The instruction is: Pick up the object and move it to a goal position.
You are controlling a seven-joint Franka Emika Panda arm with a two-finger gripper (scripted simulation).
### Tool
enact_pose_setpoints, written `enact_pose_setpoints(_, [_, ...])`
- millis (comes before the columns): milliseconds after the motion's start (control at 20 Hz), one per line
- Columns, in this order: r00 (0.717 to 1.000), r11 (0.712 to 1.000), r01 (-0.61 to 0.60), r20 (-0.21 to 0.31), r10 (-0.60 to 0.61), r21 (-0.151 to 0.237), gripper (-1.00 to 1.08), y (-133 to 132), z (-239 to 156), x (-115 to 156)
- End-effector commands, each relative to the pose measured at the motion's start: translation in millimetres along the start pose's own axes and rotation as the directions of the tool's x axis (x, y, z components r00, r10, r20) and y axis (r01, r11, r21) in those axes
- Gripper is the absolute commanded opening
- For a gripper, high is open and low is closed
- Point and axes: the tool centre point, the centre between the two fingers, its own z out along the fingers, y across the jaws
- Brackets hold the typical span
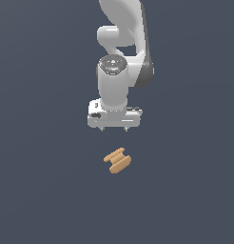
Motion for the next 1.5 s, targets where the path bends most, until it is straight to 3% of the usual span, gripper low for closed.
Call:
enact_pose_setpoints(0, [1.000, 1.000, 0.000, 0.000, 0.000, 0.000, 1.00, 0, 0, 0])
enact_pose_setpoints(850, [1.000, 1.000, 0.021, -0.018, -0.021, -0.003, 1.00, -3, -8, 7])
enact_pose_setpoints(1450, [0.992, 0.992, -0.125, -0.015, 0.125, 0.006, 1.00, -4, 5, 18])
